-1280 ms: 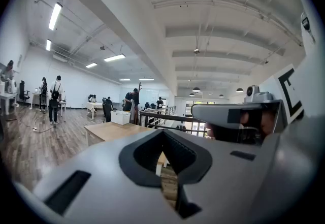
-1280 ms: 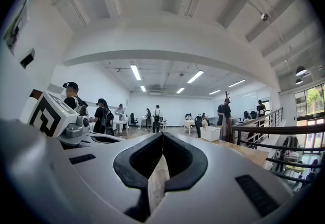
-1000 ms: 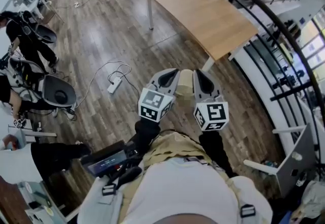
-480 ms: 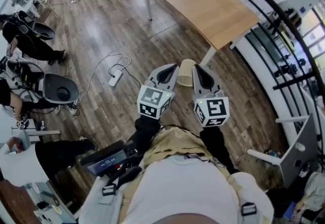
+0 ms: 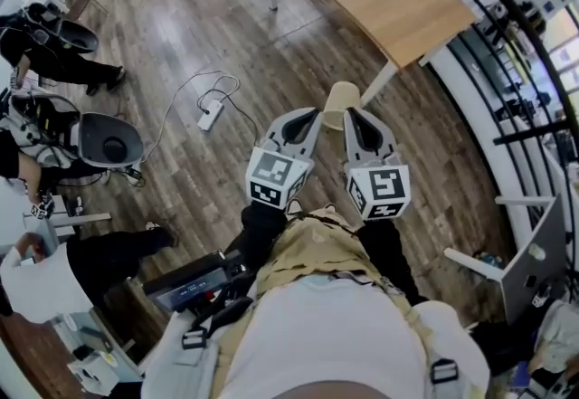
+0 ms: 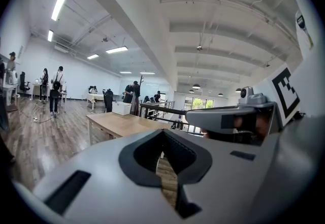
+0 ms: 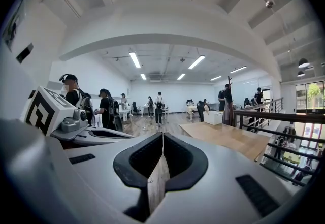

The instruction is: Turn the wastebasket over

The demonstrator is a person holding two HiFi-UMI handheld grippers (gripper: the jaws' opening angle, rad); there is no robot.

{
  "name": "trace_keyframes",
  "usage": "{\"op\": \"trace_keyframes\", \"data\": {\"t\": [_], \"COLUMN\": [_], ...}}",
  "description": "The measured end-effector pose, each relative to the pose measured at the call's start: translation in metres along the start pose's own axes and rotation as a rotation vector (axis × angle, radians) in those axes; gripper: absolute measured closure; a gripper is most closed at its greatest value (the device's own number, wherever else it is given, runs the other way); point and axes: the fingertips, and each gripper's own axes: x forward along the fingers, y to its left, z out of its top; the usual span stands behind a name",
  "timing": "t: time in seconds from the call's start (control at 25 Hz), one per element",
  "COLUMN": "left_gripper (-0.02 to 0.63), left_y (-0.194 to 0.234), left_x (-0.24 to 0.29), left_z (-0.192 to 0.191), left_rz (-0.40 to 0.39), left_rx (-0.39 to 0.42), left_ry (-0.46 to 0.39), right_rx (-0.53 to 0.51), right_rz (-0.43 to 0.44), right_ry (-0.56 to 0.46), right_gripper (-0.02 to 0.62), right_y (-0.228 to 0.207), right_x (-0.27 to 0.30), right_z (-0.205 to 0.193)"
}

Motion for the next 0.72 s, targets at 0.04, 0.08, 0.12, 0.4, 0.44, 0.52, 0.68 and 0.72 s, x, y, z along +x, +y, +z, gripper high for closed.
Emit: {"op": "trace_keyframes", "data": {"t": [0.04, 0.08, 0.12, 0.4, 0.44, 0.52, 0.68, 0.72], "left_gripper": [0.604, 0.604, 0.604, 0.604, 0.604, 0.604, 0.604, 0.604], "left_y": [0.002, 0.005, 0.007, 0.034, 0.038, 0.047, 0.063, 0.066], "left_x": [-0.003, -0.006, -0.010, -0.039, -0.042, -0.047, -0.043, -0.039], "left_z": [-0.004, -0.008, -0.012, -0.029, -0.032, -0.037, -0.041, -0.042], "left_rz": [0.003, 0.006, 0.010, 0.046, 0.058, 0.088, 0.122, 0.126], "left_rx": [-0.005, -0.011, -0.019, -0.060, -0.068, -0.086, -0.117, -0.123], "left_ry": [0.005, 0.011, 0.016, 0.039, 0.040, 0.041, 0.042, 0.044], "right_rx": [0.001, 0.003, 0.005, 0.009, 0.006, -0.001, -0.011, -0.009], "right_rz": [0.002, 0.004, 0.007, 0.051, 0.060, 0.076, 0.095, 0.099], "right_ry": [0.008, 0.017, 0.027, 0.096, 0.102, 0.111, 0.141, 0.151], "right_gripper": [0.572, 0.572, 0.574, 0.572, 0.574, 0.574, 0.574, 0.572], "right_y": [0.004, 0.008, 0.012, 0.049, 0.054, 0.061, 0.060, 0.058], "right_x": [0.001, 0.002, 0.003, 0.020, 0.022, 0.025, 0.033, 0.036], "right_z": [-0.003, -0.006, -0.009, -0.031, -0.034, -0.037, -0.042, -0.044]}}
